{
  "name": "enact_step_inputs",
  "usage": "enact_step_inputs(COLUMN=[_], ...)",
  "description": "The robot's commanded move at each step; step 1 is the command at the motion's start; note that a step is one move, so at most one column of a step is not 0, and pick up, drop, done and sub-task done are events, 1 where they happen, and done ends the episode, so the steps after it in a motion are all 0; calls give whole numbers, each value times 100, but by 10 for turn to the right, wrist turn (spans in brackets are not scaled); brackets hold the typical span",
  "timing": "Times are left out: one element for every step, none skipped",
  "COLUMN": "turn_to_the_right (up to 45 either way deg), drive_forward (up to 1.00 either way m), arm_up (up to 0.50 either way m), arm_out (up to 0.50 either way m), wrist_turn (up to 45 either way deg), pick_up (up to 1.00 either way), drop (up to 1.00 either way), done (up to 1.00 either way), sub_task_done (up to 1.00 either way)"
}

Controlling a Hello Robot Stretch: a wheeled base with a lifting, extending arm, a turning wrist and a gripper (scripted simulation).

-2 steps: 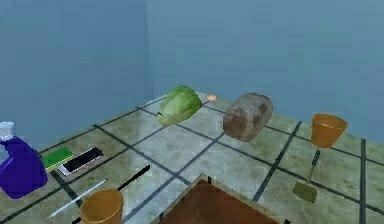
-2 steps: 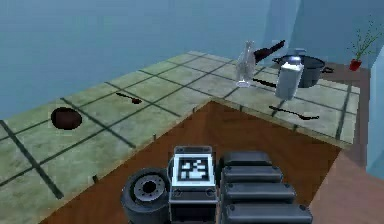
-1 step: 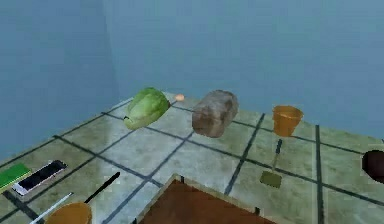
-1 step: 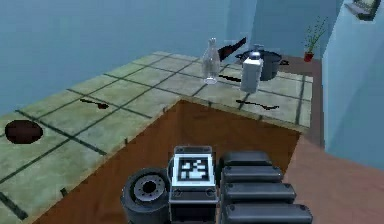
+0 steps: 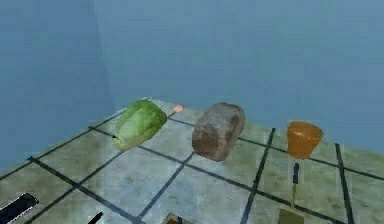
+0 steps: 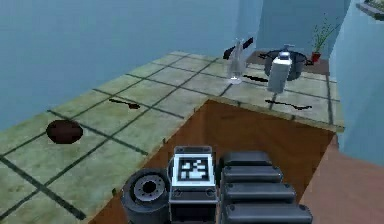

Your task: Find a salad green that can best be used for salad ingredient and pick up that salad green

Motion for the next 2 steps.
enact_step_inputs(turn_to_the_right=[-450,-450], drive_forward=[0,0], arm_up=[0,0], arm_out=[0,0], wrist_turn=[0,0], pick_up=[0,0], drop=[0,0], done=[0,0], sub_task_done=[0,0])
